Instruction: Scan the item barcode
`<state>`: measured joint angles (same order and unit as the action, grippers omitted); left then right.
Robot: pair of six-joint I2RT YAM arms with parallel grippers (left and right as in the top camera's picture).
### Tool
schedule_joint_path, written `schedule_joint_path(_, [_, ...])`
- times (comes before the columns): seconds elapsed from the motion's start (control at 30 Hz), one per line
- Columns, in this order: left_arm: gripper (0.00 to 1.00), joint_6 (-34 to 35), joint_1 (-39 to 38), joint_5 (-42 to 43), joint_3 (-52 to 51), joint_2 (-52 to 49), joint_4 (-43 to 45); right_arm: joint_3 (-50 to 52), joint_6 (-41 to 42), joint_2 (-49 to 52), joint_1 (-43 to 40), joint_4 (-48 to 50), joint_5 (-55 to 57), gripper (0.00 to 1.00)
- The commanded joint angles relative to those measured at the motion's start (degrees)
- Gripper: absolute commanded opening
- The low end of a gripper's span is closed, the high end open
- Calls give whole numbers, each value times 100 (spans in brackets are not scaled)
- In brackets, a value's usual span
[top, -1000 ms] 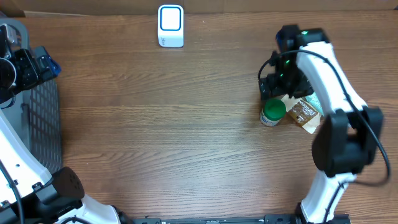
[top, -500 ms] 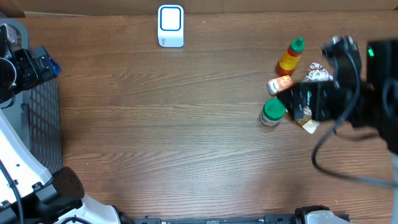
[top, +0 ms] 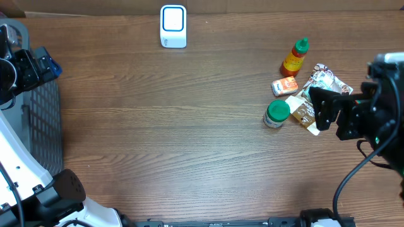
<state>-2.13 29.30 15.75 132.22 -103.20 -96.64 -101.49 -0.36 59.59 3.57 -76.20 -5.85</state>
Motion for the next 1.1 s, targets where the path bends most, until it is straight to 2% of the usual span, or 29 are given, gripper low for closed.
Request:
schedule_joint_path(0.0, [99, -109, -7, 15, -24, -31, 0, 1231, -116, -745, -262, 896, 133, 100])
schedule_joint_path(0.27, [99, -109, -7, 15, -24, -31, 0, 5143, -116, -2896, -638, 4350, -146, 100])
schedule_joint_path(0.3, [99, -109, -7, 15, -24, -31, 0, 6013, -114, -3344, -688, 5069, -201, 100])
schedule_joint_path(0.47, [100, -111, -7, 15, -24, -31, 0, 8564, -111, -4782, -719, 7097, -332, 100])
schedule_joint_path(0.57, [99, -109, -7, 15, -24, -31, 0, 9414, -92, -5416, -719, 7545, -389, 100])
schedule_joint_path(0.7, [100, -109, -7, 15, -24, -31, 2, 10035, -92, -5945, -719, 7661, -455, 100])
schedule_joint_path(0.83, [100, -109, -7, 15, -24, -31, 0, 10102, -94, -5943, -713, 7217, -450, 100])
schedule_joint_path(1.07, [100, -111, -7, 15, -24, -31, 0, 10102, -94, -5943, -713, 7248, -472, 100])
